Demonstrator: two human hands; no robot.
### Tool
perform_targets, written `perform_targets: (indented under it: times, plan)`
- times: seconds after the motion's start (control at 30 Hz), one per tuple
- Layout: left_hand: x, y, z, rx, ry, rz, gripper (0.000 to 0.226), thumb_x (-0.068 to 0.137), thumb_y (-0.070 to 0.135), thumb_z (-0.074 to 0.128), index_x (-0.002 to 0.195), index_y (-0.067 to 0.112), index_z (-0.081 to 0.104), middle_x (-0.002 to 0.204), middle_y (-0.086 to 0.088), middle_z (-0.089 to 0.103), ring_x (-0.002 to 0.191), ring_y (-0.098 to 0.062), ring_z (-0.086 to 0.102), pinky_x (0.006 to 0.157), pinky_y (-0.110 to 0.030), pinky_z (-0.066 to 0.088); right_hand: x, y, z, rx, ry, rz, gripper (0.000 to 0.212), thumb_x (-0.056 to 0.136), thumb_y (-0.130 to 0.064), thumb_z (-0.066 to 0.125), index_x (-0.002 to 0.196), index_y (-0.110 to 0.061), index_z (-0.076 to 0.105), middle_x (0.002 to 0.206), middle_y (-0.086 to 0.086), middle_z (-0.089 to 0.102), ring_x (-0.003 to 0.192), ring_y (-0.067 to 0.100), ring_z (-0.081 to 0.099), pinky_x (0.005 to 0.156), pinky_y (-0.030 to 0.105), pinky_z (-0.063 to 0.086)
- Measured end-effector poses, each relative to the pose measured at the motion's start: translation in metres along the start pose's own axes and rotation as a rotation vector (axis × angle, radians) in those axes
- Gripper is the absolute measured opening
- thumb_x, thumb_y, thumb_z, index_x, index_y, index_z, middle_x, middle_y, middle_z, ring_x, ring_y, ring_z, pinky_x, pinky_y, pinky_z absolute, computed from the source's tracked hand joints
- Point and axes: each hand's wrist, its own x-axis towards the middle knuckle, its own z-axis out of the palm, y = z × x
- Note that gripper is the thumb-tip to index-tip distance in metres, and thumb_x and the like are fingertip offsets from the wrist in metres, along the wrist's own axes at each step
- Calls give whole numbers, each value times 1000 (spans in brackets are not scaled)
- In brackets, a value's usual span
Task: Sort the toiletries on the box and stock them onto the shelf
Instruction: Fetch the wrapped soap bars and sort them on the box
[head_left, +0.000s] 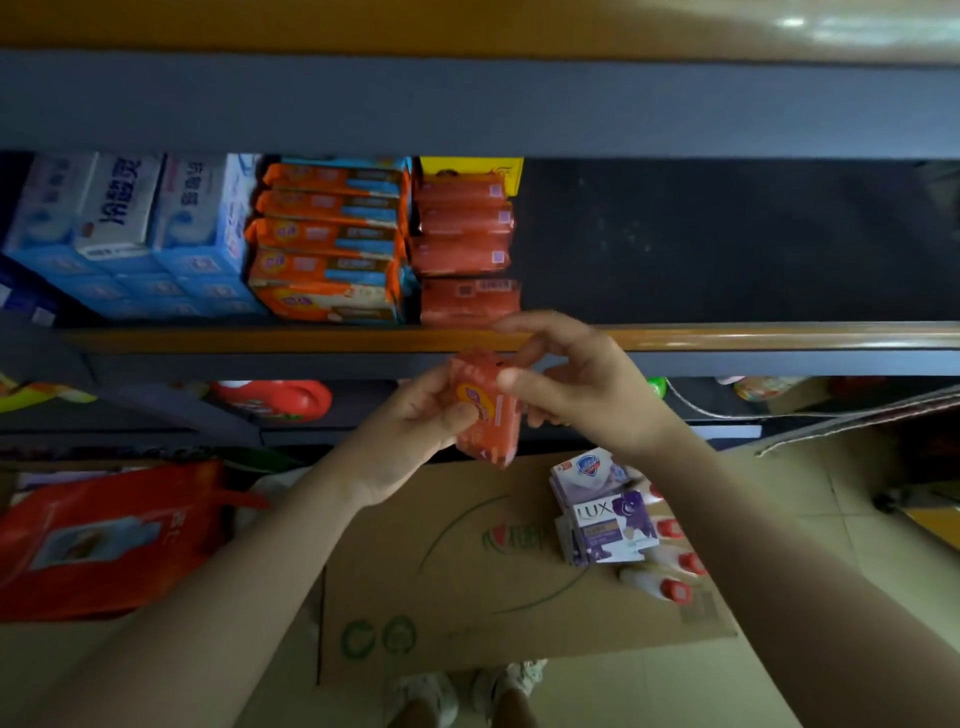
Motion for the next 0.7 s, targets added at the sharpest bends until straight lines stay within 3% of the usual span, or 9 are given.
perform_targets:
  times: [0.07,0.17,0.27,0.33,0.4,0.57,0.7]
  plan:
    - [-2,2,-1,35,8,-22,68,58,52,81,118,29,57,111,8,68,109,-12,60,84,-27,51,2,3,-3,-204,2,-150,23,83,-24,67,104,-16,64,85,10,68,59,20,66,53,22,53]
    - [-5,5,-3,48,-19,-47,73,58,51,81,120,26,53,111,7,68,109,-12,61,83,-26,51,3,5,-6,-313,67,-250,15,89,-19,58,85,-9,68,70,5,67,53,9,62,52,18,49]
    - [-7,6,-5,19,-69,-52,70,59,46,83,120,25,57,111,4,68,109,-14,60,85,-26,50,2,0,-1,-30,35,-13,21,94,-7,51,76,-3,63,60,4,61,47,7,55,48,17,41]
    - [-8,5,-5,-10,-87,-50,58,58,43,83,112,31,65,108,6,69,106,-11,62,84,-25,50,0,-1,5,193,21,176,23,94,-7,49,74,-5,60,56,3,58,45,9,53,48,22,37]
    - [-10,4,-6,-17,-86,-41,53,57,43,84,107,36,68,106,8,70,103,-9,63,83,-23,51,0,1,10,271,20,246,23,93,-11,50,73,-6,59,53,1,57,45,11,52,48,21,37]
    - [-18,-1,-8,-15,-18,-45,69,52,47,85,113,27,61,101,8,71,97,-9,65,78,-23,52,-3,4,22,334,70,266,22,93,-12,51,72,-10,58,58,1,55,52,11,49,53,24,37]
    - [-31,-2,-11,-11,144,-71,80,42,58,85,110,24,59,94,9,72,89,-7,67,71,-23,54,-7,8,39,72,151,67,18,90,-10,58,77,-22,61,75,-8,61,70,4,58,68,25,49]
